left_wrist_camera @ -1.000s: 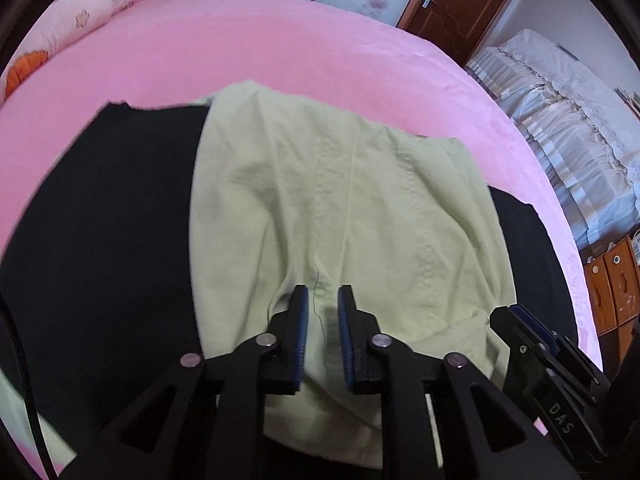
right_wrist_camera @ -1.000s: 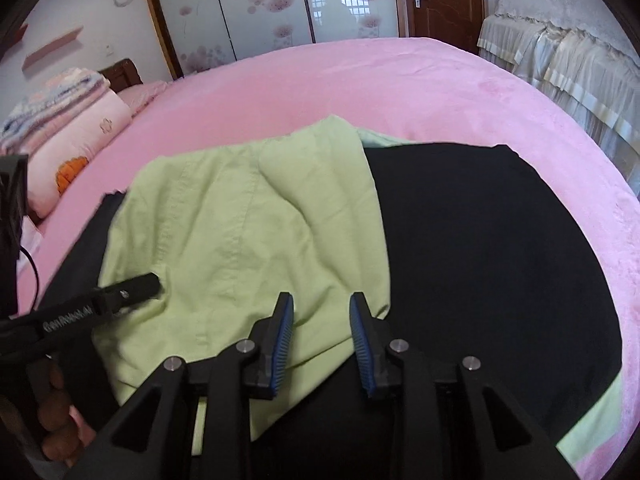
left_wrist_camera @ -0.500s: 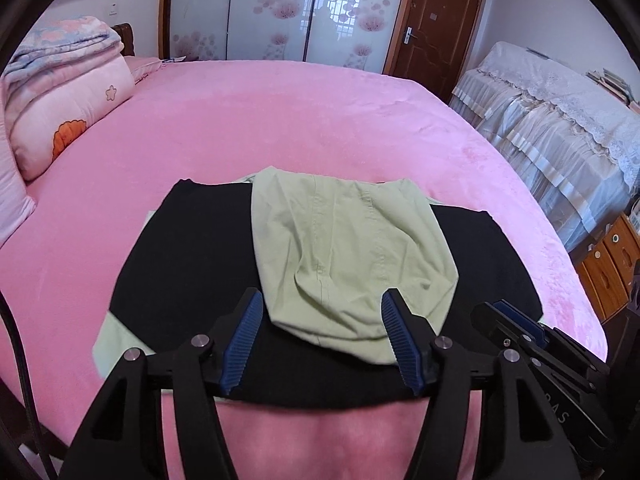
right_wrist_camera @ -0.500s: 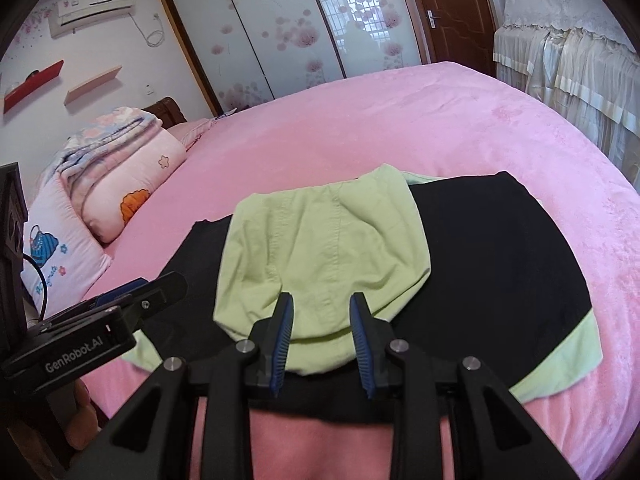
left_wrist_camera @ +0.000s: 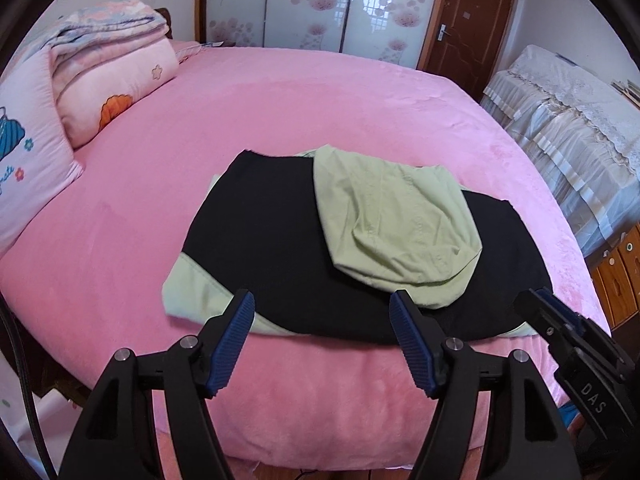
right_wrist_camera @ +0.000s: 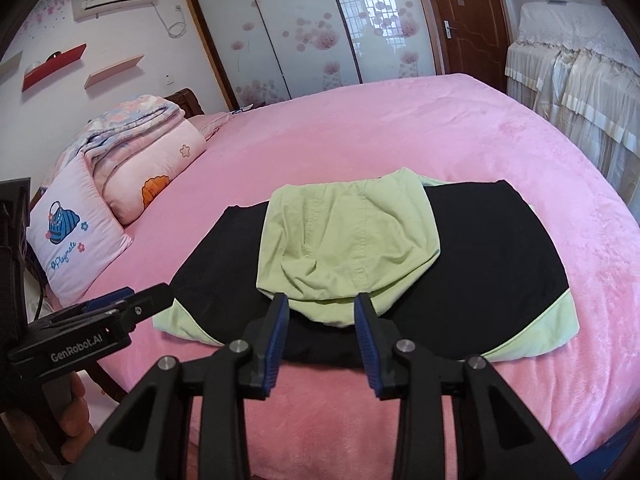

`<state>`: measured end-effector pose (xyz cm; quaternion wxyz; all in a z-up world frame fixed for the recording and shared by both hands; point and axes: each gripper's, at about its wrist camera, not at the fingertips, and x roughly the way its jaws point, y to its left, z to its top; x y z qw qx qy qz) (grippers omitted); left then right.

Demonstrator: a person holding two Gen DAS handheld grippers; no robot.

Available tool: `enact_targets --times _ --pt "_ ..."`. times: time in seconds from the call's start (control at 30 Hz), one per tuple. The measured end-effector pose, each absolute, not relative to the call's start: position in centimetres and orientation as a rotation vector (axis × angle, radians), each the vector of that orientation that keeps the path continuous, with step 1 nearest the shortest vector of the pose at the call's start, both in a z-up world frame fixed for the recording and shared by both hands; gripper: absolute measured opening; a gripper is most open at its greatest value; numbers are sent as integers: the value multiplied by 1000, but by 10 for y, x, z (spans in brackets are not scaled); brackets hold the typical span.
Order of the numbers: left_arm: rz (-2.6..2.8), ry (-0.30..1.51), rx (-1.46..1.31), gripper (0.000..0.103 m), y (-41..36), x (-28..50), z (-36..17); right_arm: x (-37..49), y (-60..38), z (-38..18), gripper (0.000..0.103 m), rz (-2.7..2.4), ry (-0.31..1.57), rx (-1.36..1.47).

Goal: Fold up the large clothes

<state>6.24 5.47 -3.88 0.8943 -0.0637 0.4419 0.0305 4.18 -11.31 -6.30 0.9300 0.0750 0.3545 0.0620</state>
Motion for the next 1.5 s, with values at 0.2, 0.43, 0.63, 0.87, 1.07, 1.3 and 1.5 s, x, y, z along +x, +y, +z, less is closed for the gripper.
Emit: enact_targets --times 0.2,0.43,0.63,0.87,1.07,1.3,1.5 --pt "67 970 -155 69 68 57 -56 44 -98 -67 37 142 732 122" --pt "51 1052 -230 69 85 63 -95 54 -83 -87 37 160 786 102" --pt "-15 1106 -443 69 114 71 -147 70 -76 -104 37 147 832 98" --pt "-73 1031 -687 69 146 78 -196 86 -70 -116 37 146 851 85" --pt "-67 948 -780 69 163 107 -214 100 -69 -117 37 122 815 38" --pt "-20 864 -827 68 168 139 -210 140 -74 -113 34 65 733 -33" --pt "39 826 -789 15 161 150 -202 177 -77 -150 11 14 758 -63"
